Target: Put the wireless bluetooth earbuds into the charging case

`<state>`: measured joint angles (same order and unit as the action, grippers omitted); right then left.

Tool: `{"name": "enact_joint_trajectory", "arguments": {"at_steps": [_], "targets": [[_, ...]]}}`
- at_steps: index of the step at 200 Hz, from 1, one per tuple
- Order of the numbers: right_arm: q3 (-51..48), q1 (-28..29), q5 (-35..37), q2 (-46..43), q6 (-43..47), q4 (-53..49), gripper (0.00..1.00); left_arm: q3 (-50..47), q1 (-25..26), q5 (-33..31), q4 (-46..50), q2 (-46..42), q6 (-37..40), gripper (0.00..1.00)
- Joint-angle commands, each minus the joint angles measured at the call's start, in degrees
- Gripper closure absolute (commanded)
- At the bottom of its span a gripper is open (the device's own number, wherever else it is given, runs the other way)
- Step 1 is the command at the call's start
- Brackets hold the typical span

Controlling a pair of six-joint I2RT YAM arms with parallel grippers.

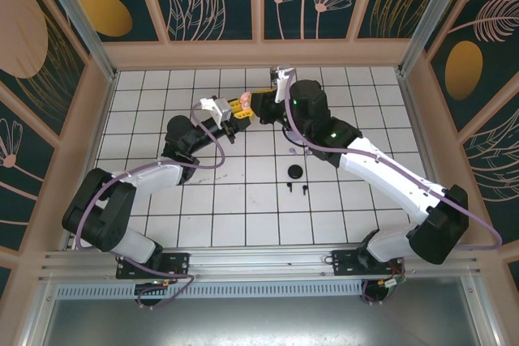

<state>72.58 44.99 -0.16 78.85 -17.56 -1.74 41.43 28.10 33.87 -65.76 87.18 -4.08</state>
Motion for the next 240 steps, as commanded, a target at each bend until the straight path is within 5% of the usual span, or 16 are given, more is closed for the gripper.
{"name": "enact_joint_trajectory", "arguments": {"at_steps": [1, 163, 240], "targets": [[-0.59, -0.17, -1.07, 0.85, -1.07, 2.87, 0.81, 1.81, 0.38, 1.11, -1.66, 0.11, 0.09, 1.00], [-1.59, 1.93, 3.12, 3.35, 2.97, 0.17, 0.82, 2.47, 0.38, -0.01, -1.92, 0.01, -0.49, 1.00], [2.65, -0.21, 5.43, 3.07, -2.33, -1.11, 0.53, 2.25, 0.38, 0.17, -1.65, 1.02, -1.18, 1.00]]}}
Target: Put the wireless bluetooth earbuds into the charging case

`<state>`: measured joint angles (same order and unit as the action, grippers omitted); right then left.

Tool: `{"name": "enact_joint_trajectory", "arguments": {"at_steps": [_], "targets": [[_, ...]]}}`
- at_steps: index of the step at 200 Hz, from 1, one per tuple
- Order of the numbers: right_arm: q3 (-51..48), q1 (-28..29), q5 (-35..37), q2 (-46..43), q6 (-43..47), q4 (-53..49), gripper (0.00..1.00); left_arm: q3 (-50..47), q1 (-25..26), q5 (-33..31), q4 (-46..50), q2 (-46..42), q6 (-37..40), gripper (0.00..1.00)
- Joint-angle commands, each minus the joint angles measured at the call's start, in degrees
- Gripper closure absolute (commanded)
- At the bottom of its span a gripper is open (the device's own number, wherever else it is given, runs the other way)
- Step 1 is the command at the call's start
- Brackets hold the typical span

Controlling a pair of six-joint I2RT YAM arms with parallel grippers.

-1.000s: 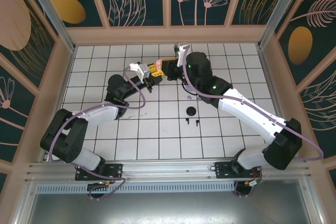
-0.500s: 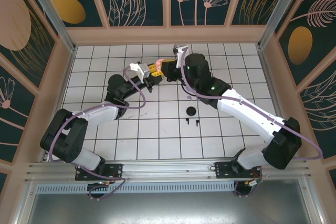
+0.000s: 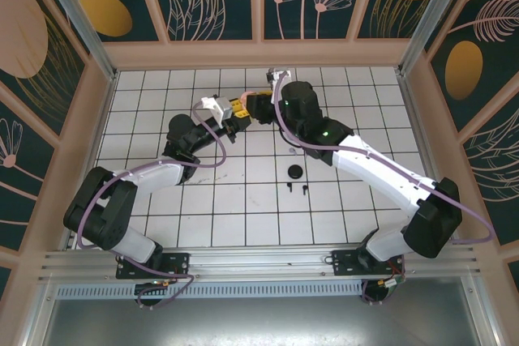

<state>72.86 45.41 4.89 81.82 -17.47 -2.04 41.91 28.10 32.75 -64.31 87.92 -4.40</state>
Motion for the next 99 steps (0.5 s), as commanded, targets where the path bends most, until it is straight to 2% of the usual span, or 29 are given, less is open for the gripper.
{"name": "enact_joint_trajectory", "arguments": {"at_steps": [1, 54, 99], "targets": [[2.37, -0.61, 0.39, 0.01, -2.49, -0.79, 0.53, 1.77, 0.38, 1.27, -3.10, 0.30, -0.86, 1.00], [3.33, -1.10, -1.17, -2.87, -4.78, 0.40, 0.37, 1.78, 0.38, 0.97, -3.60, 0.98, -1.22, 1.00], [7.43, -1.59, -3.83, -4.64, -6.91, -3.61, 0.32, 1.35, 0.39, 1.00, -4.70, 1.87, -1.92, 1.00]]}}
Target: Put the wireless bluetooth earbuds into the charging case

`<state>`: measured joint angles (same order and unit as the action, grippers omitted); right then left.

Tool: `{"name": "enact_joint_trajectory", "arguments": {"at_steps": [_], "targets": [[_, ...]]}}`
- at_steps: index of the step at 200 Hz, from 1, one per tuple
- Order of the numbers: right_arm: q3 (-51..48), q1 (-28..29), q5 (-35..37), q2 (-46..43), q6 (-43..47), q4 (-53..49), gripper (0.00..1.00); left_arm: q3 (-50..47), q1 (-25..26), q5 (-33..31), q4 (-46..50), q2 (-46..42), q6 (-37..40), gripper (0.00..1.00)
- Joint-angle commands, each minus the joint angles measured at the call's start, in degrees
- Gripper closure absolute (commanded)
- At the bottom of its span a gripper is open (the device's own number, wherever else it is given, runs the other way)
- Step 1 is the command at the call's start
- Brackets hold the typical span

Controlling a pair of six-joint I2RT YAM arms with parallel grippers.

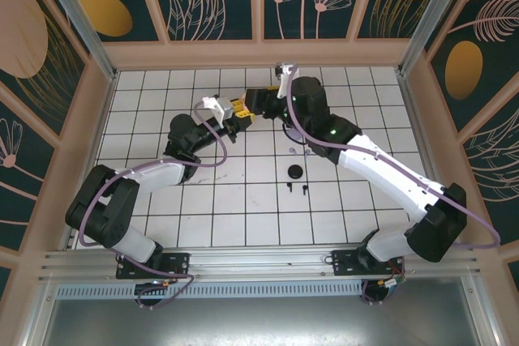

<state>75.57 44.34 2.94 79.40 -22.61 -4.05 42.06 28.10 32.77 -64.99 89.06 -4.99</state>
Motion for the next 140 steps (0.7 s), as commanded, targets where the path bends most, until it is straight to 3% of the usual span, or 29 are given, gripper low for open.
{"name": "enact_joint_trajectory", "arguments": {"at_steps": [1, 31, 48, 62, 89, 140], "targets": [[4.92, -0.59, -1.88, -2.13, -1.80, -1.85, 0.32, 1.19, 0.38, 0.98, -4.06, 0.75, -1.33, 1.00], [12.06, -3.90, -4.87, 2.73, -1.38, -10.62, 0.36, 0.95, 0.38, 2.10, -3.25, 0.99, -0.77, 1.00], [17.21, -7.29, -9.40, 7.16, -0.80, -16.30, 0.46, 1.08, 0.38, 3.16, -0.96, 0.81, 0.57, 1.00], [22.39, -9.57, -13.13, 11.47, 0.29, -21.07, 0.61, 1.34, 0.38, 3.95, 1.66, 0.60, 1.98, 1.00], [31.80, -10.85, -17.83, 19.31, 2.48, -29.03, 0.74, 1.70, 0.38, 5.11, 4.47, 0.16, 3.12, 1.00], [35.68, -10.09, -22.86, 26.18, 3.70, -34.52, 0.81, 2.34, 0.38, 5.42, 6.39, -0.26, 3.85, 1.00]]}}
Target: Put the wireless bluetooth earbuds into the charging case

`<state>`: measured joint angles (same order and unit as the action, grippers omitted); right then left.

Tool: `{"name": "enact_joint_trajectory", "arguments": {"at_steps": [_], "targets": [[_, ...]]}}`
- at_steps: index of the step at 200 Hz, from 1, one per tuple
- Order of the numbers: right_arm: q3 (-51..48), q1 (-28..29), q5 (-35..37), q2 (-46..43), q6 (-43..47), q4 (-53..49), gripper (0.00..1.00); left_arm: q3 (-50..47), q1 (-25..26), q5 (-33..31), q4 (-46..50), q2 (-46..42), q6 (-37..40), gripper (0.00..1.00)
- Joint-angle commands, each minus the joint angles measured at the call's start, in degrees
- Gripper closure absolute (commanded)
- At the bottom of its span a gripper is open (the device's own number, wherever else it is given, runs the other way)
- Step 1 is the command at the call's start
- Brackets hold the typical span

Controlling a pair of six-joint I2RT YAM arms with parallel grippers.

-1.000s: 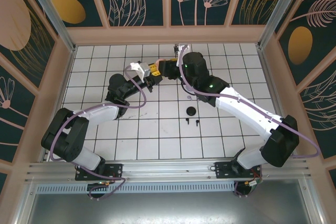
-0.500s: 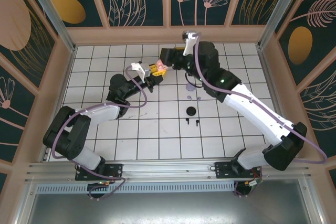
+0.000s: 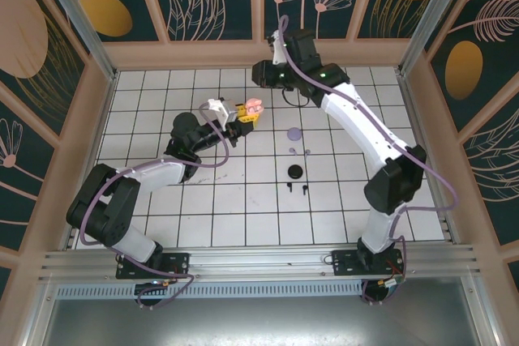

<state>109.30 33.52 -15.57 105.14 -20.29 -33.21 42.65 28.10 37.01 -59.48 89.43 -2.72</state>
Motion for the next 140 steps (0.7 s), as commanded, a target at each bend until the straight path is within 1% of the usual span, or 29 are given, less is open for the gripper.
{"name": "enact_joint_trajectory", "arguments": {"at_steps": [1, 25, 57, 70, 82, 97, 107, 109, 115, 140], "targets": [[1.87, 0.79, -4.36, 0.34, 1.39, -5.41, 0.81, 1.74, 0.38, 1.15, 0.92, -0.65, 1.58, 1.00], [-1.89, 2.85, -4.32, -1.96, 2.35, -6.13, 0.86, 2.02, 0.38, 0.66, 1.39, -0.82, 1.67, 1.00], [-10.89, 5.28, -1.99, -9.87, 1.39, -5.67, 0.93, 1.84, 0.38, -1.33, 0.47, -1.25, 0.74, 1.00], [-15.02, 5.04, 0.43, -14.04, -0.19, -4.52, 0.93, 1.65, 0.38, -1.94, -0.03, -1.47, -0.03, 1.00], [-18.81, 3.13, 3.04, -17.98, -2.52, -1.90, 0.92, 1.20, 0.38, -2.50, -1.17, -1.44, -1.29, 1.00], [-23.78, -0.64, 7.13, -22.75, -7.31, 1.92, 0.87, 0.25, 0.38, -3.93, -2.54, -1.44, -4.24, 1.00], [-27.81, -1.87, 9.20, -25.89, -9.94, 4.75, 0.82, 0.14, 0.38, -5.84, -1.75, -1.32, -6.98, 1.00], [-28.70, -3.19, 9.45, -26.51, -10.53, 5.27, 0.81, 0.13, 0.38, -6.15, -1.46, -1.28, -7.66, 1.00], [-31.57, -4.51, 9.88, -28.38, -12.14, 7.04, 0.78, 0.06, 0.38, -7.07, -0.59, -1.04, -9.76, 1.00], [-42.88, -5.37, 11.97, -34.47, -15.71, 11.59, 0.74, 0.20, 0.38, -11.17, 7.30, 0.40, -17.82, 1.00]]}}
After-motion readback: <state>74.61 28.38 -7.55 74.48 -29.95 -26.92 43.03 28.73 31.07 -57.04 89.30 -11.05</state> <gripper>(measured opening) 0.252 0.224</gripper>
